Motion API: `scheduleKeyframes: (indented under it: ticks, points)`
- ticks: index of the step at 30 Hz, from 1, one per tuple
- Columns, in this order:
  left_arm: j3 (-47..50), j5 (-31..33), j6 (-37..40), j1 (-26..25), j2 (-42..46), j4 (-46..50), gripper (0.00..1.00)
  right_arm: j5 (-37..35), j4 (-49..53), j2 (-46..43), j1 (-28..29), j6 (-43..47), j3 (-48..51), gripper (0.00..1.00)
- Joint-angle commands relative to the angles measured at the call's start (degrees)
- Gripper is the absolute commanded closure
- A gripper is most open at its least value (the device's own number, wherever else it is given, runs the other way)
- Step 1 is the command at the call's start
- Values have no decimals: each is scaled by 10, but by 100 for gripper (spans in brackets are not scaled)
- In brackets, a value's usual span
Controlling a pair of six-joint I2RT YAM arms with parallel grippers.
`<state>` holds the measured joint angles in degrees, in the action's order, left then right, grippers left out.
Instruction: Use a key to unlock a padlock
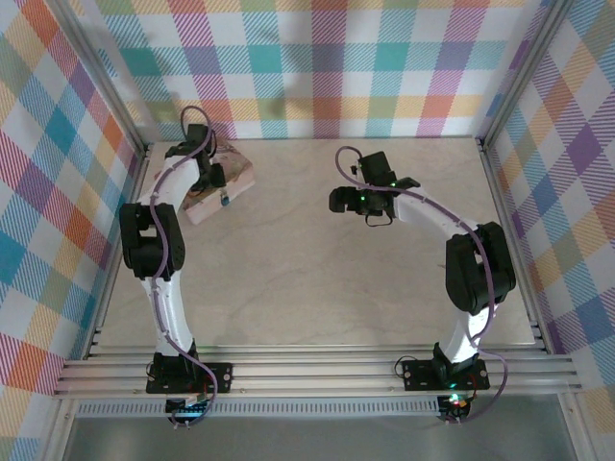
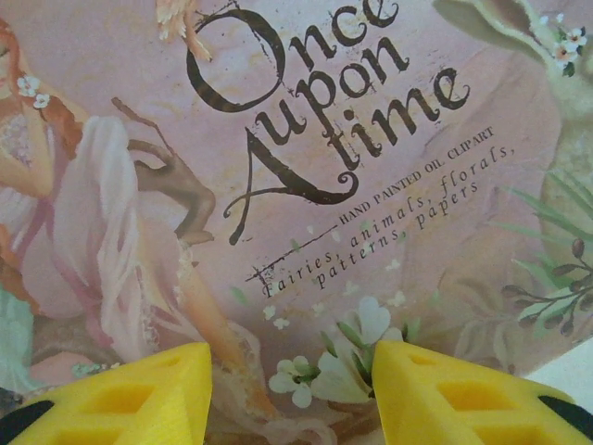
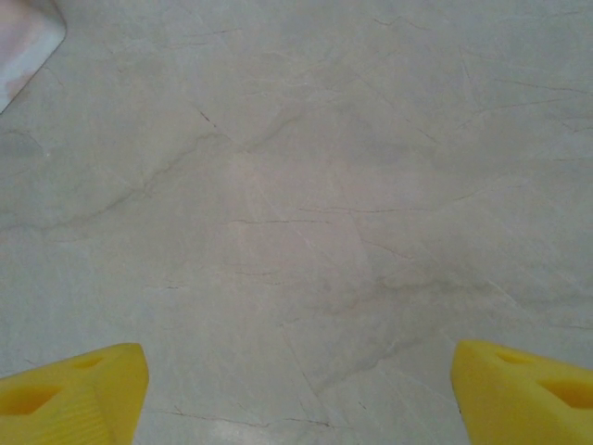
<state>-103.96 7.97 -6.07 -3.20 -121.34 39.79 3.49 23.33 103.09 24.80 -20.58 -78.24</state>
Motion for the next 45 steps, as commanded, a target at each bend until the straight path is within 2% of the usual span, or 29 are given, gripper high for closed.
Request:
scheduleKeyframes:
  ticks: [1, 26, 30, 37, 41, 45]
  points:
    - [21, -36, 15, -44, -38, 61, 51, -10, 19, -7, 2, -3, -8, 15]
    - [-198, -33, 23, -265, -149, 130, 51, -97, 61, -115, 2, 15, 74, 13]
    - [-198, -28, 35, -298, -145, 128, 51, -161, 64, -153, 2, -10, 98, 14]
    - [-167, -9, 74, -352, -121, 112, 51, -169, 68, -182, 2, -16, 106, 14]
    - [-130, 0, 84, -365, -98, 93, 51, -152, 70, -179, 1, -35, 112, 12]
    - [-72, 2, 88, -366, -55, 71, 52, -98, 49, -179, -15, -64, 133, 11]
